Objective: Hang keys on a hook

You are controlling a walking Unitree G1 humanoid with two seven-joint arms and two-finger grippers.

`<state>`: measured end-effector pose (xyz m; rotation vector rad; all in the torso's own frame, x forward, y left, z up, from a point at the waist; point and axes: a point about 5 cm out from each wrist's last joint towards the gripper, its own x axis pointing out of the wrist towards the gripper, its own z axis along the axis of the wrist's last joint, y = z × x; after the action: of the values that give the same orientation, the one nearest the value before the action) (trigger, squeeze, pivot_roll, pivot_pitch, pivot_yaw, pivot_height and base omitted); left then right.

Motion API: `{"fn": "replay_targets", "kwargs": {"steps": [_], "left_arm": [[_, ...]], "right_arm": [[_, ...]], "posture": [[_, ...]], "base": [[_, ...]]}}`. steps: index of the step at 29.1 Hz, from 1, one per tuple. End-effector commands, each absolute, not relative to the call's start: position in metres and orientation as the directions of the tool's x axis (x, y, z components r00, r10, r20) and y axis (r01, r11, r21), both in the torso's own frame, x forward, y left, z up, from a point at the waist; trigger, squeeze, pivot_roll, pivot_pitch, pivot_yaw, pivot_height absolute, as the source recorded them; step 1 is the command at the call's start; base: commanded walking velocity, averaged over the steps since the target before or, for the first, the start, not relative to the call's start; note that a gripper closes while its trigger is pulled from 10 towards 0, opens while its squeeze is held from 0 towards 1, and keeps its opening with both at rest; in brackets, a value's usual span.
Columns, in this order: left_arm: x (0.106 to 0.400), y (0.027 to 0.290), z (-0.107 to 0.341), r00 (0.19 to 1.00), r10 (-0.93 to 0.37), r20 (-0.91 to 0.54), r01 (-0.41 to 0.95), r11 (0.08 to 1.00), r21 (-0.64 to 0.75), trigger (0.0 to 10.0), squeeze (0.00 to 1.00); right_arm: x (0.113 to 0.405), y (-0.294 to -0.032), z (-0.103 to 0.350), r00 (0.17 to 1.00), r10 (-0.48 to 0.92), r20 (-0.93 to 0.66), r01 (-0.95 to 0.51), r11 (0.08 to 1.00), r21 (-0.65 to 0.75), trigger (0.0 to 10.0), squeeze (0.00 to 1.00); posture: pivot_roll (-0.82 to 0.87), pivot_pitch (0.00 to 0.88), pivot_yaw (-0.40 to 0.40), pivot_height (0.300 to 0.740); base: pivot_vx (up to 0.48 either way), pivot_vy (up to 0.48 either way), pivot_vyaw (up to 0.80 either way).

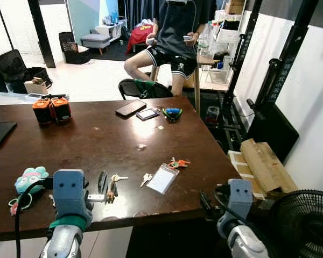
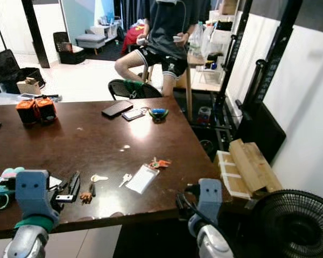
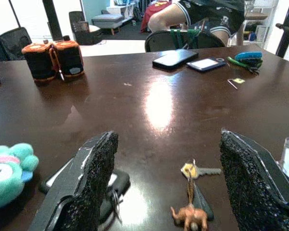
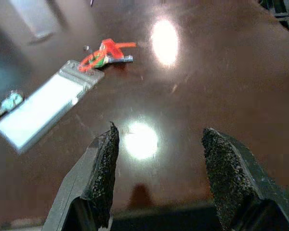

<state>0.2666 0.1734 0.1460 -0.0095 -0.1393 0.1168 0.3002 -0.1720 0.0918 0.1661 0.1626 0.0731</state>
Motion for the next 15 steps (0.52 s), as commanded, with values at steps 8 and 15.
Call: {"fn": "replay_targets", "kwargs": {"steps": [8, 15], "left_arm": [[0.266, 0.1722, 0.1451, 0.988, 0.089, 0.125, -0.086, 0.996, -0.027, 10.0, 0.0], [0.2667, 0.1735, 0.1452, 0.989, 0.092, 0.117, -0.089, 0.995, -0.035, 10.0, 0.0]], "right_arm": [[0.2972, -0.1743, 0.0899, 0.983, 0.067, -0.171, -0.033, 0.981, 0.192, 10.0, 0.0], [0.2967, -0.1731, 0.0903, 0.981, 0.079, -0.176, -0.044, 0.98, 0.195, 10.0, 0.0]], "posture": [[-0.18, 0.0, 0.098, 0.74], [-0.18, 0.0, 0.1, 0.74]], "base": [[0.219, 0.0, 0.0], [0.334, 0.0, -0.07]]}}
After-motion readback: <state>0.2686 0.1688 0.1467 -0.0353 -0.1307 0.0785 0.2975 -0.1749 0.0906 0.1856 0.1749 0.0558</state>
